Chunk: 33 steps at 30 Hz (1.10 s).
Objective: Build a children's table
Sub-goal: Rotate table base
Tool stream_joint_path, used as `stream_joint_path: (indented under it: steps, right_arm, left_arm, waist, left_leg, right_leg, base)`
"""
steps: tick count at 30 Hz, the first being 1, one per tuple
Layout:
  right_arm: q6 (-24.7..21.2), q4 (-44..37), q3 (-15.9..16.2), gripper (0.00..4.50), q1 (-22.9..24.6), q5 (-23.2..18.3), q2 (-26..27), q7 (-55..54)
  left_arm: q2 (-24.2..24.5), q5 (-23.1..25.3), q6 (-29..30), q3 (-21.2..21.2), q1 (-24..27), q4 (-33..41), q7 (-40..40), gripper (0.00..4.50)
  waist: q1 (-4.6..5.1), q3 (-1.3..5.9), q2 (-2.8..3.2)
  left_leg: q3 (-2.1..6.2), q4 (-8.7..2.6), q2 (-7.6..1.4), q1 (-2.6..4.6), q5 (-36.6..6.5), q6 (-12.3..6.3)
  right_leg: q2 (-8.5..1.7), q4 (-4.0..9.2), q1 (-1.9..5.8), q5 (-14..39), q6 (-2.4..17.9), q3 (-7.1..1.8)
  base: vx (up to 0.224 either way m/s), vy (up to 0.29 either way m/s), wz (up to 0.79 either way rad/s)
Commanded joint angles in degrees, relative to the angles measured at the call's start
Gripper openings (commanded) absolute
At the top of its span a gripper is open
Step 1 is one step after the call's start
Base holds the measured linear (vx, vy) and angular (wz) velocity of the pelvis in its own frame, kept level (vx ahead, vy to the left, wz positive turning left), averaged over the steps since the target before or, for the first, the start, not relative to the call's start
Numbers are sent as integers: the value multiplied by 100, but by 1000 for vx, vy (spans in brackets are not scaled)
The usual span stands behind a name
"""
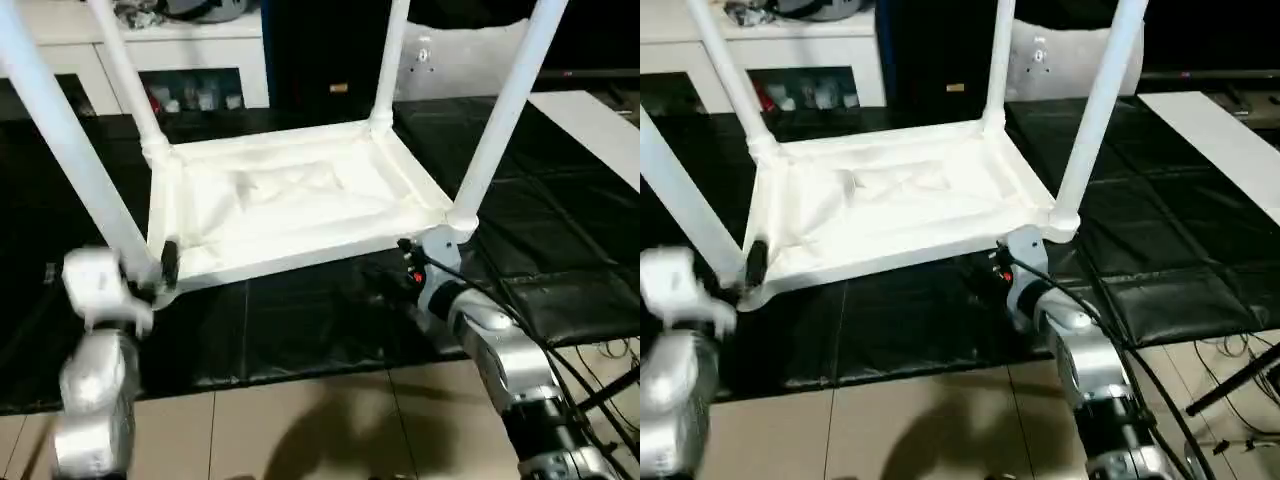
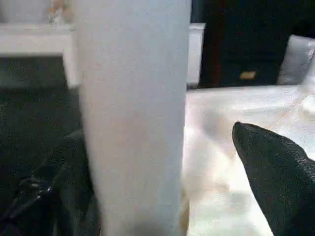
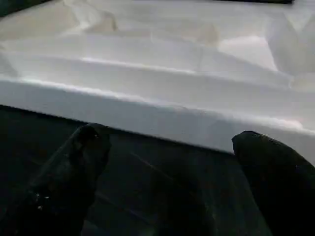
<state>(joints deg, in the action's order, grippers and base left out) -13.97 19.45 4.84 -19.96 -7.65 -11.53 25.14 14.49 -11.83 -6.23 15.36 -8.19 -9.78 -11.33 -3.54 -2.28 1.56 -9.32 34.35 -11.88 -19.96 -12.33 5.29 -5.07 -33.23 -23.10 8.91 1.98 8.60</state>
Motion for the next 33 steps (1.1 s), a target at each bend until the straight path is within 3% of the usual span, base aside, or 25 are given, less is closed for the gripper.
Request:
stream_joint_path:
  steps: [1,6,9,11,12,14,15,16,18,19,20,21,23,27,31,33]
  right_arm:
    - [-210,246,-122,450,-140,77,-54,-179]
    - [-241,801,-260,450,-406,119,-82,-356]
    - [-71,1367,-316,450,-719,147,-108,-401]
    - [138,1907,-397,450,-1058,122,-84,-411]
    - [142,1918,-399,450,-1064,121,-83,-411]
    - [279,2215,-432,450,-1244,123,-67,-409]
    - [402,2471,-455,450,-1413,157,-48,-401]
    - [413,2493,-457,450,-1429,160,-46,-402]
    - [519,2706,-473,450,-1584,180,-21,-397]
    - [574,2813,-458,450,-1675,189,5,-370]
    - [574,2813,-458,450,-1675,189,5,-370]
    - [760,3082,-394,450,-1875,215,118,-241]
    - [901,3244,-327,450,-1989,245,240,-121]
    - [1139,3405,-169,450,-2074,305,538,131]
    - [1257,3450,-58,450,-2063,335,730,255]
    - [1350,3545,-10,450,-2052,398,858,235]
  left_arm:
    - [217,-200,230,13,-193,-396,-465,447]
    - [642,-567,643,-50,-495,-664,-1377,447]
    - [938,-1118,1308,-178,-478,-385,-2367,447]
    - [1292,-1521,1811,-547,-260,26,-3399,447]
    - [1298,-1530,1823,-555,-255,34,-3417,447]
    - [1490,-1794,2179,-778,-89,315,-3931,447]
    - [1637,-1961,2462,-990,55,595,-4305,447]
    - [1646,-1975,2488,-1010,65,620,-4331,447]
    - [1715,-2095,2716,-1191,143,842,-4559,447]
    - [1720,-2143,2831,-1348,163,1003,-4646,447]
    - [1720,-2143,2831,-1348,163,1003,-4646,447]
    - [1598,-2294,3137,-1723,102,1386,-4765,447]
    - [1408,-2375,3295,-1981,-12,1607,-4763,447]
    - [934,-2393,3363,-2319,-326,1717,-4682,447]
    - [679,-2396,3454,-2569,-493,1787,-4705,447]
    - [447,-2286,3421,-2732,-632,1741,-4595,447]
  waist:
    - [-18,353,35]
    - [-13,366,25]
    - [-25,363,16]
    - [-39,355,25]
    - [-47,359,-1]
    - [-92,331,9]
    - [-102,338,-51]
    - [-115,315,-17]
    - [-104,300,-20]
    - [-102,301,-96]
    - [-100,293,-85]
    - [-79,284,-144]
    - [-45,264,-112]
    - [66,259,-167]
    - [192,288,-210]
    - [199,302,-201]
  left_leg:
    - [23,-400,-102,-17,-838,-289]
    - [11,-397,-125,-11,-717,-245]
    - [-14,-395,-131,10,-763,-222]
    - [-11,-401,-145,17,-793,-213]
    - [-23,-407,-160,35,-825,-187]
    - [-48,-405,-152,25,-808,-198]
    - [-58,-404,-161,28,-797,-189]
    - [-50,-418,-150,9,-864,-162]
    - [-54,-421,-148,26,-985,-122]
    - [-56,-427,-147,31,-1039,-97]
    - [-49,-428,-143,28,-1059,-90]
    - [-59,-430,-141,27,-1130,-82]
    - [-42,-434,-139,49,-1312,-12]
    - [-26,-432,-117,-8,-1283,-22]
    - [-27,-394,-99,-46,-976,-133]
    - [-38,-381,-102,-44,-813,-191]
  right_leg:
    - [-325,360,331,1519,609,-366]
    - [-356,299,340,1240,830,-389]
    - [-374,292,322,1327,938,-399]
    - [-378,269,307,1371,998,-405]
    - [-396,263,297,1400,1028,-412]
    - [-372,249,296,1411,1062,-432]
    - [-384,235,293,1423,1057,-439]
    - [-380,237,305,1591,1021,-444]
    - [-376,262,298,1757,949,-446]
    - [-387,278,308,1939,879,-458]
    - [-382,277,305,1993,863,-460]
    - [-381,295,304,2147,818,-467]
    - [-395,339,296,2538,725,-469]
    - [-365,348,336,2495,658,-471]
    - [-352,307,354,2217,750,-495]
    - [-342,286,350,2004,838,-505]
  base:
    - [0,0,0]
    - [0,0,0]
    - [0,0,0]
    - [0,0,0]
    - [0,0,0]
    - [0,0,0]
    - [0,0,0]
    - [0,0,0]
    - [0,0,0]
    - [0,0,0]
    - [0,0,0]
    - [0,0,0]
    - [0,0,0]
    - [0,0,0]
    - [0,0,0]
    - [0,0,0]
